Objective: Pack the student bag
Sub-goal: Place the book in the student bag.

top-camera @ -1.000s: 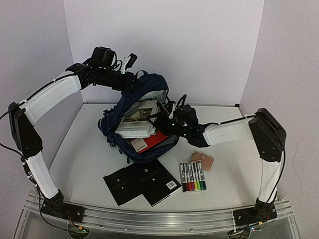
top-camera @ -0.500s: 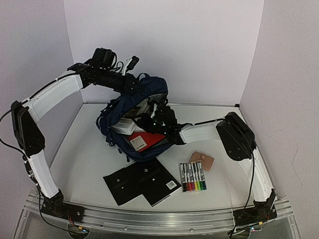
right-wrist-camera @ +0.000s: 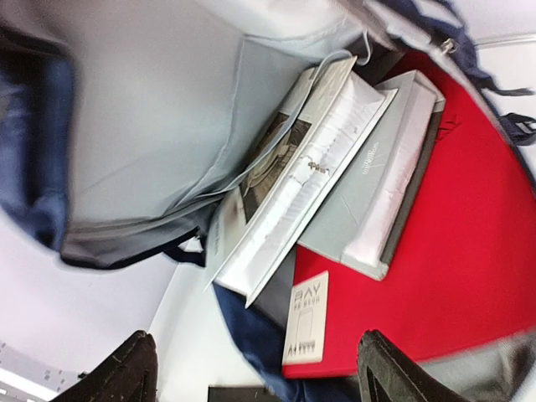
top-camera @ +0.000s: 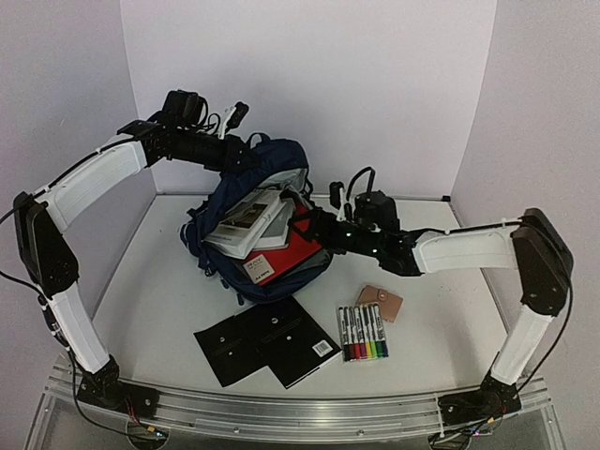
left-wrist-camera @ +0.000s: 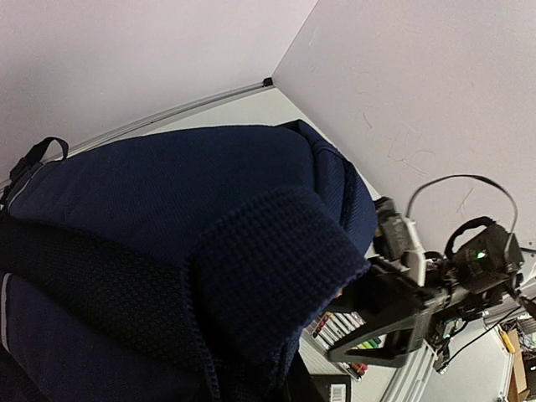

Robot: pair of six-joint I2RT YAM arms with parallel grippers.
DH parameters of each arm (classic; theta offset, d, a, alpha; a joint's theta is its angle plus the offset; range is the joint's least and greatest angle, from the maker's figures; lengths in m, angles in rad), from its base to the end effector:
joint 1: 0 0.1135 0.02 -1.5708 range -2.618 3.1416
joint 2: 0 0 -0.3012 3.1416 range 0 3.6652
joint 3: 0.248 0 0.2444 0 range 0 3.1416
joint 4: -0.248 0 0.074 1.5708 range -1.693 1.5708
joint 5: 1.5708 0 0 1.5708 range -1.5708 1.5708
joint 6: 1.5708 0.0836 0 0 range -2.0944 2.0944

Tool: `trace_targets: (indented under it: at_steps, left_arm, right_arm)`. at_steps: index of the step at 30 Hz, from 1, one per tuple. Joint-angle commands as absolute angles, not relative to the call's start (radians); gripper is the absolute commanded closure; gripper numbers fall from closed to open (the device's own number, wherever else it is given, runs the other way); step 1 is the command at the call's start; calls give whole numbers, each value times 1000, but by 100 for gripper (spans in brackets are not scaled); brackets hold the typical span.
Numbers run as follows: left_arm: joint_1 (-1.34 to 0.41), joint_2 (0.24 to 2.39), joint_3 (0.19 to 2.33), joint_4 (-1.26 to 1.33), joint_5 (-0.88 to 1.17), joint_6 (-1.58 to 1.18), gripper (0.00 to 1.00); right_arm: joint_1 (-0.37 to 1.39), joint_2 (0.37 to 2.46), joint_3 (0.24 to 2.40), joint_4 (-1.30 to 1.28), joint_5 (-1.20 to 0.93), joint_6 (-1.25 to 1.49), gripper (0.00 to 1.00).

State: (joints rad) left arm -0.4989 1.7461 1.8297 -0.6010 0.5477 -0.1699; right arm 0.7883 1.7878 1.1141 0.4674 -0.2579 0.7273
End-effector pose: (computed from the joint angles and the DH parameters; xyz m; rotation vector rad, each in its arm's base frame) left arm 0.3567 -0.2439 0.4177 0.6904 2.0393 -0.9693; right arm 0.3085 0.3405 0.2750 -0.2662 1.9531 1.2792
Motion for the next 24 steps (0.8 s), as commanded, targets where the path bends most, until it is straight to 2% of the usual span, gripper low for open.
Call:
trace_targets:
  at_steps: [1,6,9,14,24]
  left_arm:
    - [-463,1652,1841,-544,602,-129,100]
    - [-463,1647,1842,-674,610,-12,100]
    - [-463,1651,1832,-761,602,38,100]
    - [-463,1633,1753,-848,529,60,100]
    - [-463,1506,1579,-697,424,-63,100]
  right_arm:
    - [733,1606,1002,365,-282,687,18]
    - [588,1599,1035,323,-400,632,17]
    - [528,1675,1097,324,-513,598,21]
    - [470,1839,1215,329,-634,556,35]
    - [514,2018,1340,383,-743,574,61]
